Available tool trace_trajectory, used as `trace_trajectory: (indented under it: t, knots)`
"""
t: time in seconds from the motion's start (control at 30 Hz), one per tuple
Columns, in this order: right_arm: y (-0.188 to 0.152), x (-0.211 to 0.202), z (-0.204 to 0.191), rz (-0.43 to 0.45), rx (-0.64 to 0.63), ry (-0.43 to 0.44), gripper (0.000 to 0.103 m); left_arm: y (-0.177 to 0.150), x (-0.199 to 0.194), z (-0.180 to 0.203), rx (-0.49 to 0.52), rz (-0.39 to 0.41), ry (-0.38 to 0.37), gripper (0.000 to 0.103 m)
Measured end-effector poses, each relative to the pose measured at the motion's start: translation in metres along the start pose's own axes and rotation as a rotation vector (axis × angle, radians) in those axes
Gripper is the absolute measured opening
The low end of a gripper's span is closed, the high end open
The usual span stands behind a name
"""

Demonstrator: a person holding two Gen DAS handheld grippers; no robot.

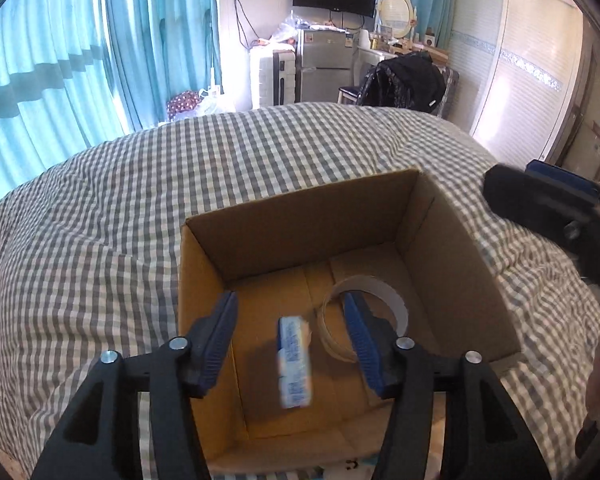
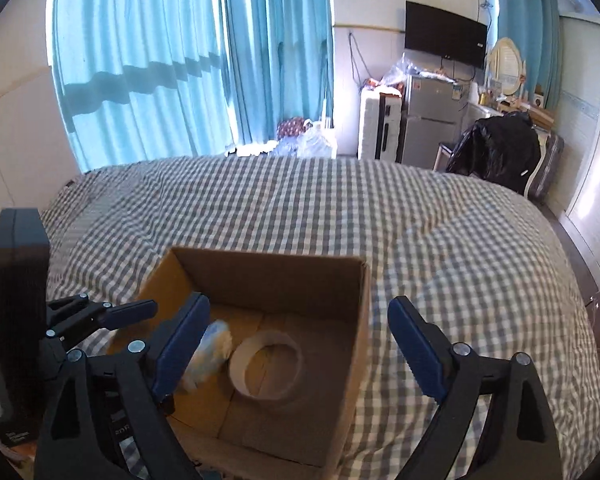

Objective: Organize objects
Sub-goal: 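Drop the tissue pack and tape roll into the cardboard box with both tools, then grasp the earbud case with the left tool while the right tool grasps the hair dryer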

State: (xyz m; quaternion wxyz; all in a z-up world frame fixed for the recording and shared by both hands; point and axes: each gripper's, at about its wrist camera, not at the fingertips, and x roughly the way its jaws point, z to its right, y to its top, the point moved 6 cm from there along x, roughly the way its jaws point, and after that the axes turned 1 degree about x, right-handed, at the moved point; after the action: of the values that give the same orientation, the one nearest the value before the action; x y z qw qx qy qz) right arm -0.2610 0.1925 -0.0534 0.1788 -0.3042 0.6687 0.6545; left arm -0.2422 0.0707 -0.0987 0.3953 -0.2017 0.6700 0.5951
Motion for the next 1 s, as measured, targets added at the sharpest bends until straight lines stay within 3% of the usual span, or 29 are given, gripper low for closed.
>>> trace_trajectory:
  t: [0.1, 0.33, 0.6, 0.8, 1.0]
  knots:
    - [0.01, -0.033, 0.005, 0.011, 0.039, 0.022, 0.091, 0.005, -0.024, 0.002, -0.019, 0.015, -0.003, 0.074]
    - [0.018, -0.129, 0.007, 0.065, 0.006, -0.045, 0.091, 0.007, -0.122, 0.012, -0.044, 0.145, 0.032, 0.094]
    - [-0.027, -0.212, -0.016, 0.082, -0.053, -0.051, 0.091, -0.045, -0.188, 0.0, -0.117, 0.166, 0.098, 0.096]
    - [-0.094, -0.213, -0.037, 0.003, -0.041, -0.019, 0.091, -0.109, -0.209, 0.002, -0.162, 0.208, 0.176, 0.096]
    - [-0.168, -0.178, -0.031, -0.087, -0.068, -0.084, 0.091, -0.18, -0.173, 0.019, -0.165, 0.127, 0.261, 0.096]
